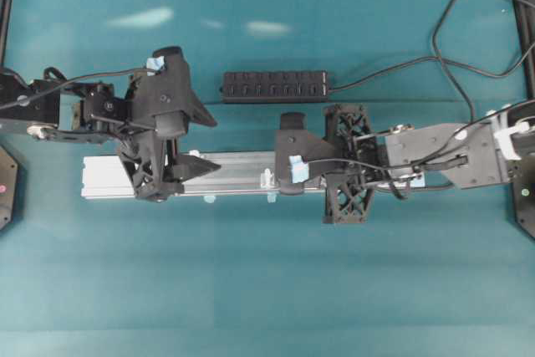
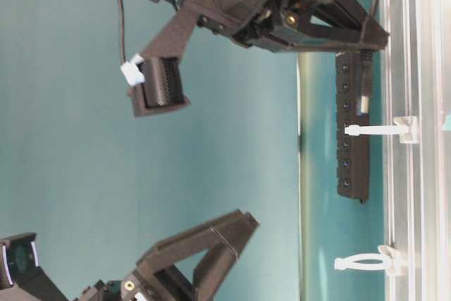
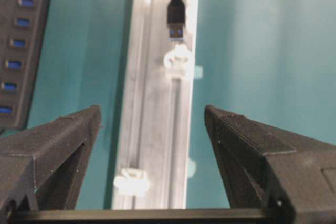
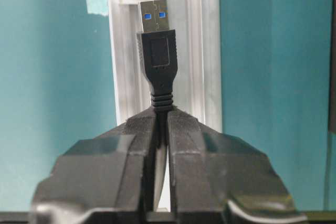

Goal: Pass the USB cable through three rings with both arms.

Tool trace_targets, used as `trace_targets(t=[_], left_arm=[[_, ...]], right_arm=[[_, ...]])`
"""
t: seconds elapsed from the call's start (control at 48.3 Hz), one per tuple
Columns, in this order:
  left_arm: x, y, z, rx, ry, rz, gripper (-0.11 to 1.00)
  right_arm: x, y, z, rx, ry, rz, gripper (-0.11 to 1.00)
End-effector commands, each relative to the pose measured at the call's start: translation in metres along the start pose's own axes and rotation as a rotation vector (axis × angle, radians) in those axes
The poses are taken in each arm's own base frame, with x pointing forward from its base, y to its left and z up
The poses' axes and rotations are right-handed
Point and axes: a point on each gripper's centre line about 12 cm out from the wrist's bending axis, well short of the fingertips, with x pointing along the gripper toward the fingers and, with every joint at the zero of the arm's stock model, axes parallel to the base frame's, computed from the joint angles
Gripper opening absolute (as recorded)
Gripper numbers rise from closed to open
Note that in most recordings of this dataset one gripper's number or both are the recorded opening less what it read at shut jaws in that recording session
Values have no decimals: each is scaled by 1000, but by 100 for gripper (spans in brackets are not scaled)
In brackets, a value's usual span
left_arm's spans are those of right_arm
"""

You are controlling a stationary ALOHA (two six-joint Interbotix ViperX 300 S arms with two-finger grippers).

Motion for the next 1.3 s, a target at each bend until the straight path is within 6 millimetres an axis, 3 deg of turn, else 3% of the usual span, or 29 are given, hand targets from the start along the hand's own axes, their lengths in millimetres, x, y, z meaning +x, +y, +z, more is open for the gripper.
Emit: trace_targets(t=[0.0,1.284], left_arm=[[-6,0,7,0,-26,0,88],[-8,0,2,0,-20,0,88]], right_arm=[[-2,1,7,-6,-20,3,-10],[13,6,34,-2,-110,25,-10]])
